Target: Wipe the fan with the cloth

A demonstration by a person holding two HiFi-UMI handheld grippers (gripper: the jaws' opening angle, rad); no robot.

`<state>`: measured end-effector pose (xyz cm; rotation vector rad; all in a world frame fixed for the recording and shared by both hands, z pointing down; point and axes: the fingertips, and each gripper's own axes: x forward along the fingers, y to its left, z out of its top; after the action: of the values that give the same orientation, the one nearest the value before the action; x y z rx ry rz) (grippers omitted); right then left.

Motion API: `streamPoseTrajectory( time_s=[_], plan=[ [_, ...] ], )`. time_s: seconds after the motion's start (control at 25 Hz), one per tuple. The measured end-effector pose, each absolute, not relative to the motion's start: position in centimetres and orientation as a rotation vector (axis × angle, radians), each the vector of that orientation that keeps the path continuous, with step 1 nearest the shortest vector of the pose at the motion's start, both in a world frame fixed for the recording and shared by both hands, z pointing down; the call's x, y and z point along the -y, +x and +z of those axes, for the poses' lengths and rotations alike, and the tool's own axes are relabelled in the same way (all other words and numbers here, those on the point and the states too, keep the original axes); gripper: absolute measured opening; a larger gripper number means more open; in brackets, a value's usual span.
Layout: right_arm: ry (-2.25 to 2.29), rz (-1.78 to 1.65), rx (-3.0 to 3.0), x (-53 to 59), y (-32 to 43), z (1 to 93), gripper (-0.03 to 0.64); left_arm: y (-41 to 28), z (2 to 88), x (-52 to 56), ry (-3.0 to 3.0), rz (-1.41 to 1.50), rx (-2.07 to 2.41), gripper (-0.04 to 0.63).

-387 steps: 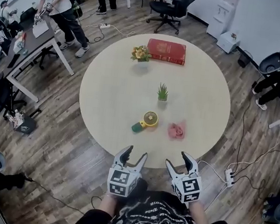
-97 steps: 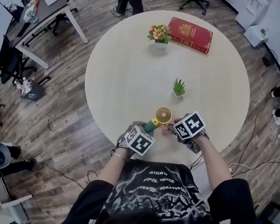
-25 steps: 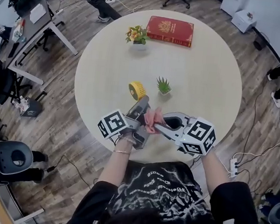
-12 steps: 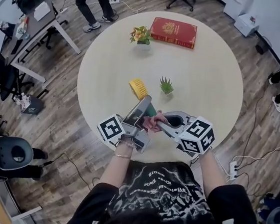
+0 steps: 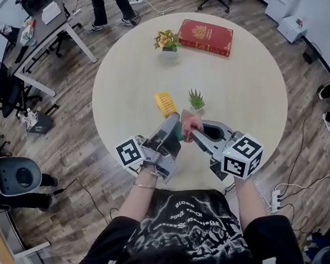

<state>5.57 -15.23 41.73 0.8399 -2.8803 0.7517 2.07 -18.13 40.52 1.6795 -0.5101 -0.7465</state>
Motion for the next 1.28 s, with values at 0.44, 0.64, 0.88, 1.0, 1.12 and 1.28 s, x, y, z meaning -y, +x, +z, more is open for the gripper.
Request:
streamPoseTrajectory(
  time_s=[0.44, 0.64, 0.88, 1.0, 1.12, 1.28],
  plan=[
    [0.838, 0.658, 3.053, 16.7, 5.9, 37.7, 0.054, 4.3, 39.3, 15.8, 1.734, -0.664, 0.313, 0.198],
    [0.862, 0.576, 3.110, 16.8, 6.0, 36.3, 0.055, 4.7, 38.8, 14.6, 1.735, -0.623, 0.200, 0.198],
    [0.879, 0.407, 3.069, 18.4, 6.2, 34.8, 0.055, 6.2, 40.6, 13.4, 1.782, -0.450, 0.247, 0.198],
    [0.908, 0.440, 3.057, 19.6, 6.4, 34.8, 0.055, 7.1, 41.1, 12.7, 1.812, -0.364, 0.247, 0.198],
    [0.942, 0.504, 3.046, 20.4, 6.4, 35.3, 0.057, 7.5, 41.4, 12.3, 1.831, -0.321, 0.243, 0.198],
    [0.951, 0.613, 3.045, 21.0, 6.7, 36.1, 0.057, 7.1, 41.4, 12.5, 1.971, -0.246, 0.270, 0.198]
  ],
)
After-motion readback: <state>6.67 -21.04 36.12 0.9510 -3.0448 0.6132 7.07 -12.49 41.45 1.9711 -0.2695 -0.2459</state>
